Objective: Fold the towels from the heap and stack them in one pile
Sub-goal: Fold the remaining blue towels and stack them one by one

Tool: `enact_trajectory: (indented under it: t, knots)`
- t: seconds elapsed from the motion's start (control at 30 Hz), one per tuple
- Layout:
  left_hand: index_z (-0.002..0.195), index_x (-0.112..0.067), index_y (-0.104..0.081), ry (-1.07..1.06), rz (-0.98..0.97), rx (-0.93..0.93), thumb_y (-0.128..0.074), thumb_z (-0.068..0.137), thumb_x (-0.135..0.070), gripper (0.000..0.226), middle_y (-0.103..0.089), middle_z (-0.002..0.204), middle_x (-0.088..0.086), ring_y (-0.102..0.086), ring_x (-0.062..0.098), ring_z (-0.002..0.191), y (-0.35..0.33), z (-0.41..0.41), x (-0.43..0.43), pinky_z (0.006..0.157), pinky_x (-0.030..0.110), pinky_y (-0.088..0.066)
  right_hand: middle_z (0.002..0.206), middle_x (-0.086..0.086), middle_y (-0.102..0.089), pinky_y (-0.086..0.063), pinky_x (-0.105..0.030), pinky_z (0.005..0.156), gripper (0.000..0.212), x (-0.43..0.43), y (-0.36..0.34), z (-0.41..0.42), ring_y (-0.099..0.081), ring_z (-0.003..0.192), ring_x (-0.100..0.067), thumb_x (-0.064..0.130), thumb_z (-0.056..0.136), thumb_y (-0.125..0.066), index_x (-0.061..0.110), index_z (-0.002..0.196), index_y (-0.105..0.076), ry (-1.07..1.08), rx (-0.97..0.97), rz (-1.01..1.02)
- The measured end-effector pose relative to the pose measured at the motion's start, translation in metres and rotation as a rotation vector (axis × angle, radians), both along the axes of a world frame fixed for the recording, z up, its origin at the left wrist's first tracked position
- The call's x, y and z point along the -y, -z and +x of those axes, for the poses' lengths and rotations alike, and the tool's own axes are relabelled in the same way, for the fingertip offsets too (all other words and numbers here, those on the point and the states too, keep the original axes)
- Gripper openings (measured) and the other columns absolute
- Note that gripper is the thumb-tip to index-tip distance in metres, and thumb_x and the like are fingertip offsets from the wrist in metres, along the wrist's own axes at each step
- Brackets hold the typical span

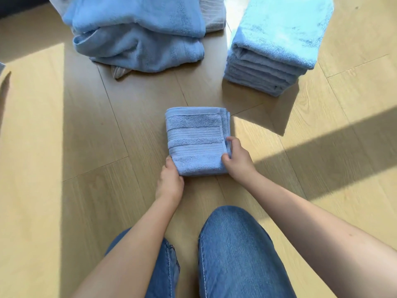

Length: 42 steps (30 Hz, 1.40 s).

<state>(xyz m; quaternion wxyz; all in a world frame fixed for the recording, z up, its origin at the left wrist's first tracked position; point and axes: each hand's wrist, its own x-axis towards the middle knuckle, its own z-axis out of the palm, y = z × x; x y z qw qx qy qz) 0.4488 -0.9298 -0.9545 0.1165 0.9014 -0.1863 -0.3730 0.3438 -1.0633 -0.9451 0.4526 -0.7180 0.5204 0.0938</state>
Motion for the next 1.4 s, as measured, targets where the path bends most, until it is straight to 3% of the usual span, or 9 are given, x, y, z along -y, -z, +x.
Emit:
enact_trajectory:
  t: [0.3, 0.5, 0.6, 0.7, 0.87, 1.0, 1.1, 1.27, 1.4]
  knots:
    - [0.136, -0.006, -0.039, -0.323, -0.276, -0.076, -0.034, 0.082, 0.014, 0.058, -0.057, 0.123, 0.018, -0.051, 0.030, 0.113, 0.003, -0.007, -0.017, 0.086, 0.023, -0.036, 0.124, -0.008, -0.055, -0.042, -0.036, 0.085, 0.029, -0.027, 0.015, -0.010, -0.053, 0.110, -0.028, 0.010, 0.092, -0.040, 0.010, 0.119, -0.048, -0.088, -0.072, -0.141]
    - [0.145, -0.009, -0.023, 0.155, -0.102, 0.162, -0.042, 0.079, -0.012, 0.069, -0.019, 0.154, 0.009, -0.018, 0.027, 0.142, -0.008, 0.003, -0.026, 0.115, 0.035, -0.013, 0.110, -0.017, -0.056, -0.034, -0.043, 0.089, 0.042, -0.025, 0.004, -0.002, -0.049, 0.106, -0.035, 0.015, 0.075, -0.045, 0.006, 0.114, -0.058, -0.131, -0.119, -0.463]
    - [0.130, -0.001, -0.050, 0.575, -0.110, 0.368, -0.034, 0.071, -0.031, 0.068, -0.047, 0.139, 0.017, -0.047, 0.030, 0.128, -0.009, 0.000, -0.023, 0.105, 0.044, -0.036, 0.112, -0.019, -0.062, -0.044, -0.048, 0.087, 0.050, -0.027, 0.000, 0.026, -0.058, 0.106, -0.038, 0.020, 0.070, -0.035, 0.004, 0.109, -0.063, -0.278, 0.051, -0.594]
    - [0.120, -0.005, -0.061, 0.903, -0.032, 0.353, -0.034, 0.075, -0.036, 0.061, -0.058, 0.128, 0.016, -0.056, 0.029, 0.119, 0.000, -0.006, -0.026, 0.105, 0.043, -0.027, 0.146, -0.014, -0.037, -0.028, -0.046, 0.107, 0.058, -0.027, -0.006, 0.057, -0.032, 0.137, -0.029, 0.020, 0.081, -0.026, 0.008, 0.134, -0.045, -0.561, 0.031, -0.515]
    - [0.148, -0.014, -0.003, 1.118, 0.067, 0.241, 0.005, 0.079, -0.047, 0.077, -0.008, 0.156, 0.012, -0.003, 0.029, 0.145, -0.002, -0.006, -0.036, 0.110, 0.041, 0.023, 0.157, -0.002, 0.007, 0.006, -0.040, 0.116, 0.051, -0.027, 0.010, 0.081, 0.007, 0.145, -0.017, 0.027, 0.101, -0.022, 0.021, 0.149, -0.004, -0.922, -0.084, -0.527]
    - [0.139, -0.017, 0.019, 1.105, -0.047, 0.268, 0.015, 0.073, -0.051, 0.074, 0.021, 0.149, 0.003, 0.023, 0.026, 0.139, 0.013, -0.004, -0.040, 0.103, 0.036, 0.029, 0.156, -0.004, 0.014, 0.009, -0.041, 0.115, 0.056, -0.019, 0.027, 0.077, 0.013, 0.144, -0.018, 0.044, 0.098, -0.019, 0.027, 0.148, 0.004, -0.914, -0.218, -0.500]
    - [0.133, -0.022, 0.022, 1.111, -0.067, 0.240, 0.015, 0.074, -0.052, 0.067, 0.032, 0.138, 0.002, 0.044, 0.024, 0.120, 0.015, -0.003, -0.041, 0.099, 0.036, 0.034, 0.156, -0.005, 0.016, 0.010, -0.041, 0.115, 0.058, -0.005, 0.032, 0.066, 0.015, 0.144, -0.019, 0.049, 0.097, -0.017, 0.030, 0.146, 0.007, -0.902, -0.265, -0.509]
    - [0.139, -0.022, 0.001, 1.105, -0.068, 0.294, -0.002, 0.085, -0.051, 0.062, 0.018, 0.145, 0.011, 0.022, 0.028, 0.134, 0.017, -0.003, -0.046, 0.106, 0.038, 0.024, 0.156, -0.008, 0.014, 0.011, -0.043, 0.115, 0.062, 0.022, 0.031, 0.053, 0.014, 0.144, -0.020, 0.053, 0.095, -0.016, 0.028, 0.147, 0.007, -0.802, -0.358, -0.535]
    - [0.137, -0.025, 0.014, 1.129, -0.082, 0.246, 0.009, 0.078, -0.053, 0.065, 0.030, 0.141, 0.007, 0.037, 0.028, 0.126, 0.015, -0.004, -0.049, 0.101, 0.037, 0.032, 0.156, -0.011, 0.012, 0.010, -0.047, 0.114, 0.062, 0.037, 0.031, 0.041, 0.013, 0.144, -0.022, 0.051, 0.096, -0.016, 0.024, 0.148, 0.004, -0.730, -0.406, -0.512]
